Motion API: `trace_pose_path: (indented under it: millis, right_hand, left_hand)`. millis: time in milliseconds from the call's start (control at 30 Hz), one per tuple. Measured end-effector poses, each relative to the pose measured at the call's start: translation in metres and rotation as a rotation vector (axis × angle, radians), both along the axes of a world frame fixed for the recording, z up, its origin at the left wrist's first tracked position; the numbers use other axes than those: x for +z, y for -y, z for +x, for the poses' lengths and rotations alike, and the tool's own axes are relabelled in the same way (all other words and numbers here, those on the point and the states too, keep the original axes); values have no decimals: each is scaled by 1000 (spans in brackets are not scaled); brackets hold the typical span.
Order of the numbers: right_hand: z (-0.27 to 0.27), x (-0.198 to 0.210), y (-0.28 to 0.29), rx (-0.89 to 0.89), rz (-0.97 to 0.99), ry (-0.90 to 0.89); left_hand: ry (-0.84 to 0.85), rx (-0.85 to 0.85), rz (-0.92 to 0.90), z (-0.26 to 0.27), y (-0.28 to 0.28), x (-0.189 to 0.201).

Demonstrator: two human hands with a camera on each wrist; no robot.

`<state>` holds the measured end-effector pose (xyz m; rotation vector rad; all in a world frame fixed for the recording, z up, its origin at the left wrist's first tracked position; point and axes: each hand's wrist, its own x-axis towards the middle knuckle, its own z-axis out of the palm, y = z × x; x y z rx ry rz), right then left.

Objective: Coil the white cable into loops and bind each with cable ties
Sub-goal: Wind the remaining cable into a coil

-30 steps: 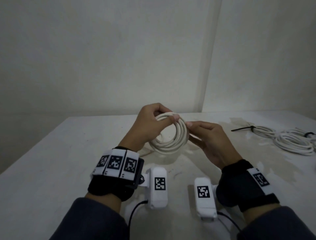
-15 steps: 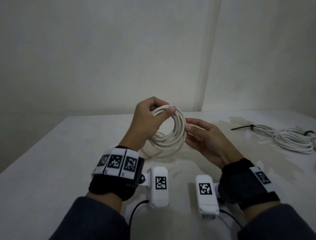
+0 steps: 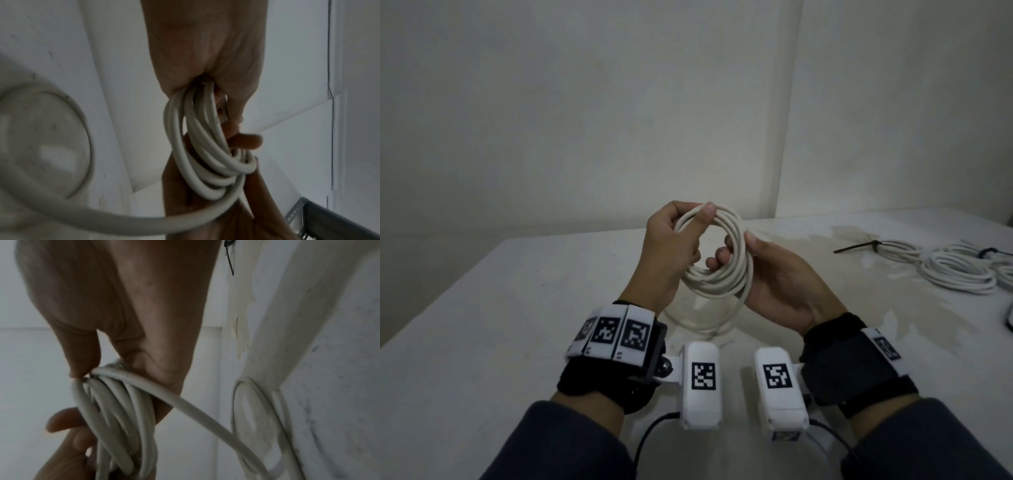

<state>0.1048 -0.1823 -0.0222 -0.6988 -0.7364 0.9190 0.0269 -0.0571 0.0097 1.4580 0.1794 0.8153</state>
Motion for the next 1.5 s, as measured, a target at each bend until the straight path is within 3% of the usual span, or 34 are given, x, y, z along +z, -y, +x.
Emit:
trace_pose_path:
  millis: [267, 400, 500, 600, 700, 800, 900, 1000, 1167, 1233, 1500]
  right_hand:
    - [-4, 5, -6, -58, -55, -72]
    - [-7, 3, -11, -316, -87, 72]
    - [-2, -2, -9, -465, -90, 62]
    - [12, -1, -3, -625, -25, -110]
    - [26, 1, 8, -734, 75, -282]
    - [31, -1, 12, -758, 128, -376]
    - [27, -2, 8, -703, 168, -427]
    - [21, 1, 5, -597, 193, -461]
    - [16, -3, -3, -608, 42, -380]
    - [12, -5, -6, -573, 7, -351]
    - [3, -1, -11, -398, -86, -314]
  left_hand:
    - [-65, 200, 117, 12, 8, -13]
    - [-101, 194, 240, 15, 15, -17]
    - [-180, 91, 316, 14, 19, -15]
    - [-383, 85, 391, 11, 9, -13]
    - [-691, 127, 476, 4, -6, -14]
    - [-1024, -79, 438, -4, -10, -19]
    - [-1152, -198, 403, -5, -8, -23]
    - [-1012, -128, 305, 1, -11, -28]
    - [-392, 25, 59, 8, -10, -22]
    - [-218, 49, 24, 7, -8, -15]
    - [-94, 37, 120, 3, -7, -9]
